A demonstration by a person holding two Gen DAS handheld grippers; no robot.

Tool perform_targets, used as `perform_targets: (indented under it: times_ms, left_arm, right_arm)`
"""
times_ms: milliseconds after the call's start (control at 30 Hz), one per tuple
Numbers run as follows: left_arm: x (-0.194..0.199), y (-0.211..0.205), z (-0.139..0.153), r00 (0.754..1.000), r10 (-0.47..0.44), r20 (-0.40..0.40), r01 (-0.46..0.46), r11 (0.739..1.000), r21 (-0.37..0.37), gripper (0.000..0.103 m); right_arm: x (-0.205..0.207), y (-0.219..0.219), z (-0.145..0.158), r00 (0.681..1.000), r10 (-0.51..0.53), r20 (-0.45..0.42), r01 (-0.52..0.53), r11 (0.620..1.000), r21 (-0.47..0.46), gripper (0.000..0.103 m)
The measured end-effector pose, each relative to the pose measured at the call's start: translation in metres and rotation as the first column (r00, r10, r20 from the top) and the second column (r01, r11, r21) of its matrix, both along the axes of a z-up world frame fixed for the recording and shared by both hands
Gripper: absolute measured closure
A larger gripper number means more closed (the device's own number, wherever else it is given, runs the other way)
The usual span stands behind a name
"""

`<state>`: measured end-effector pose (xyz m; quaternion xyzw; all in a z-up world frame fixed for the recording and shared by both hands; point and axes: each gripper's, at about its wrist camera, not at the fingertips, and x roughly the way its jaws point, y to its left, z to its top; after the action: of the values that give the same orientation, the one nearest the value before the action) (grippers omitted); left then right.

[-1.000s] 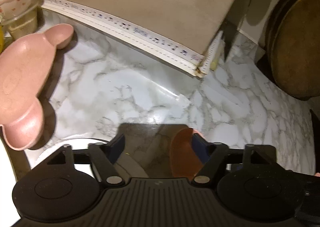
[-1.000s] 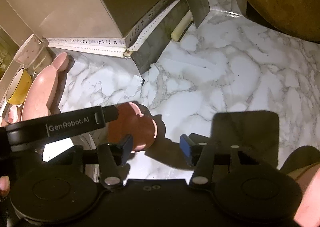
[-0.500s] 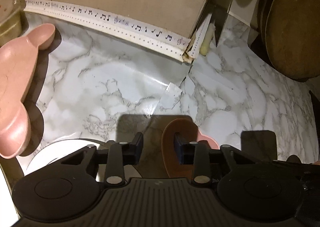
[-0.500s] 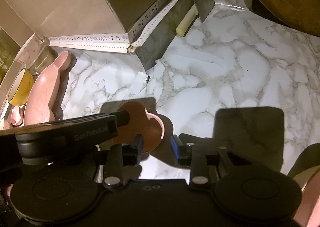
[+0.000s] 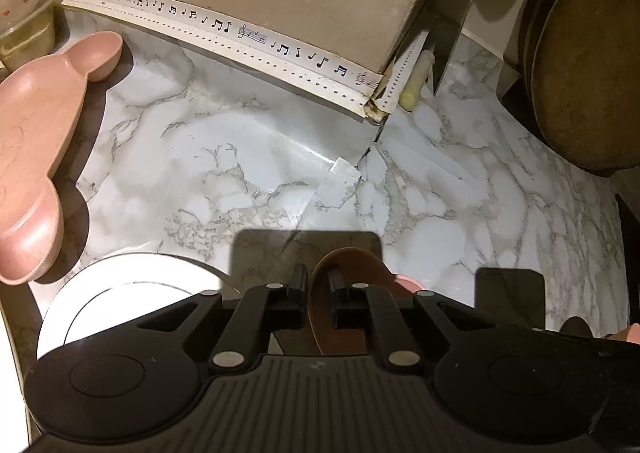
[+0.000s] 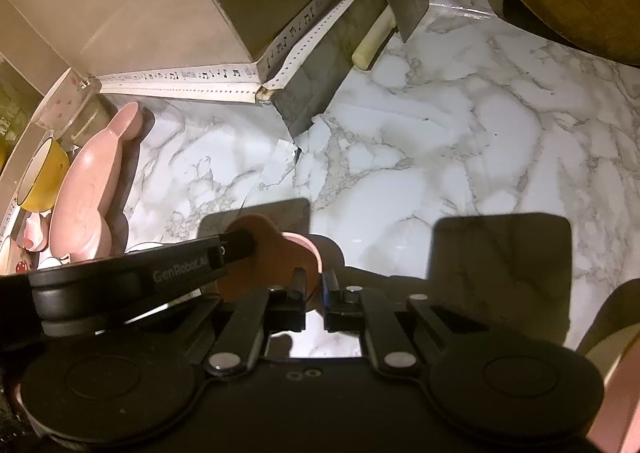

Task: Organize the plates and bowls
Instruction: 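Carry the heart-shaped dish over to the pink bowl and lower it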

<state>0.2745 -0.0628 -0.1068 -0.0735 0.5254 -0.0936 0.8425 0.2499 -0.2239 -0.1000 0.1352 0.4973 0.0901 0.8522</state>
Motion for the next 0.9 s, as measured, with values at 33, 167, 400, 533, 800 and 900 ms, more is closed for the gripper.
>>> perform_targets:
  times_ms: [33, 167, 400, 533, 800, 900]
  left_arm:
    - [-0.001, 0.000, 0.002, 1.000, 0.000, 0.001, 0.000, 1.000, 0.000, 0.093]
    - [-0.010, -0.003, 0.016, 1.000, 0.001, 0.009, -0.001, 1.000, -0.004, 0.093]
    - [-0.029, -0.015, 0.048, 0.998, -0.013, 0.057, 0.013, 1.000, -0.011, 0.093]
    - [-0.041, -0.027, 0.066, 0.995, -0.044, 0.091, 0.045, 0.999, -0.009, 0.093]
    - [-0.065, -0.057, 0.089, 0.986, -0.116, 0.118, 0.119, 0.993, -0.016, 0.093]
    - [-0.075, -0.071, 0.097, 0.981, -0.151, 0.125, 0.154, 0.988, -0.017, 0.093]
  right_arm:
    - [-0.002, -0.001, 0.002, 1.000, 0.004, 0.003, -0.004, 1.000, -0.003, 0.097]
    - [-0.009, -0.003, 0.014, 1.000, 0.020, 0.014, -0.020, 1.000, -0.016, 0.097]
    - [-0.027, -0.013, 0.041, 0.998, 0.037, 0.051, -0.035, 0.999, -0.033, 0.097]
    - [-0.038, -0.026, 0.058, 0.997, 0.026, 0.073, -0.024, 0.999, -0.021, 0.098]
    - [-0.064, -0.057, 0.084, 0.993, 0.010, 0.121, -0.005, 0.999, -0.039, 0.099]
    - [-0.073, -0.070, 0.089, 0.991, -0.001, 0.131, 0.007, 0.999, -0.045, 0.099]
